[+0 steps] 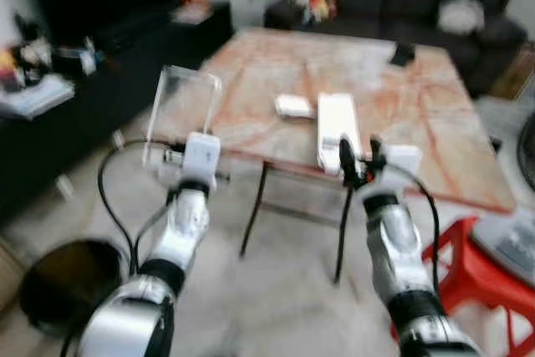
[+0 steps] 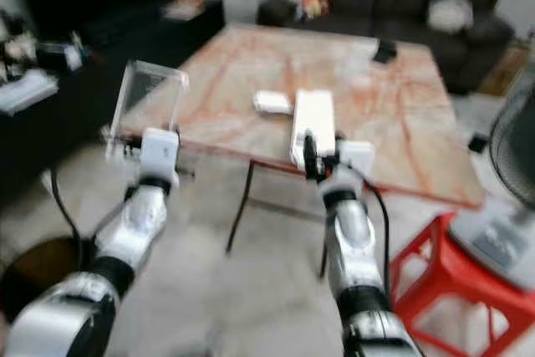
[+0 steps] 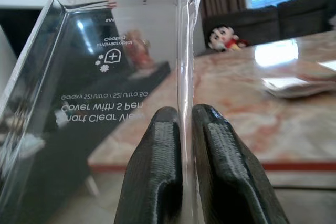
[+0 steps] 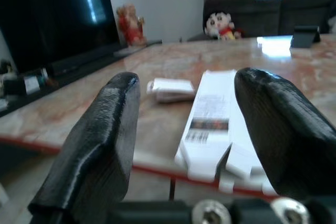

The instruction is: Picking trash to rubbish bin

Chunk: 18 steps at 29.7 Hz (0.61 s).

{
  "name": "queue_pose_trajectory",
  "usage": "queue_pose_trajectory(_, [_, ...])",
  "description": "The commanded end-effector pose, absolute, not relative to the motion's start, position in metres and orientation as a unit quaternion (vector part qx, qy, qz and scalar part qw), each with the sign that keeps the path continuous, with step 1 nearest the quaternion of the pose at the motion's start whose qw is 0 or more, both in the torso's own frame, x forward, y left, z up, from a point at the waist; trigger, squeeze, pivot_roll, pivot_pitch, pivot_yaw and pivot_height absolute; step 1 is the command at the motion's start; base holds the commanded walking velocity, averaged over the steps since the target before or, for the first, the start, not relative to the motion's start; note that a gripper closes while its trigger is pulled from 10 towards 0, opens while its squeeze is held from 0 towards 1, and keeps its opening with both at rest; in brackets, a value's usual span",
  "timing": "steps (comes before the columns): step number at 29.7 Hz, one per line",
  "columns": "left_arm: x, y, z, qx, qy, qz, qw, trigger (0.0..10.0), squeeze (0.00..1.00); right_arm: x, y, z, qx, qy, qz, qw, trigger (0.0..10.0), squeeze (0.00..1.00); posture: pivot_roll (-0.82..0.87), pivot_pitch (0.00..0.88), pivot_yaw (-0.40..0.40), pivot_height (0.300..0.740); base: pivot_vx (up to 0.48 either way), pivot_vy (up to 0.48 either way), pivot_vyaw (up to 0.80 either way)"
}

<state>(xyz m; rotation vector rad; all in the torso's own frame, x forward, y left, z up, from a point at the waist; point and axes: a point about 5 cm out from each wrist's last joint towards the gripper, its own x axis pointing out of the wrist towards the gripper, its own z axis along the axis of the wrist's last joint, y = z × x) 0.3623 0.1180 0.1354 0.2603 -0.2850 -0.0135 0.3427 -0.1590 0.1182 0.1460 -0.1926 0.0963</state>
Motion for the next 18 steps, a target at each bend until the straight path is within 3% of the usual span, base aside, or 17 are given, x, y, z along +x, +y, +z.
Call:
queue_pose_trajectory(1, [0.366, 0.114, 0.147, 0.123, -0.158, -0.009, 0.980, 10.0, 0.00, 0.344, -0.165, 0.121, 0.069, -0.101, 0.037, 0.992, 10.0, 0.00, -0.10, 0.011, -0.044, 0.740, -0.266, 0.000, 0.00])
queue_pose_trajectory(6, [0.366, 0.119, 0.139, 0.115, -0.136, -0.001, 0.984, 10.0, 0.00, 0.342, -0.172, 0.114, 0.068, -0.086, 0.028, 0.994, 10.0, 0.00, -0.09, 0.017, -0.044, 0.740, -0.260, 0.000, 0.00])
queue_pose_trajectory(18, [0.343, 0.138, 0.066, 0.068, 0.058, -0.006, 0.996, 10.0, 0.00, 0.305, -0.228, 0.042, 0.073, 0.077, -0.062, 0.992, 10.0, 0.00, -0.10, 0.026, -0.046, 0.740, 0.000, 0.000, 0.00])
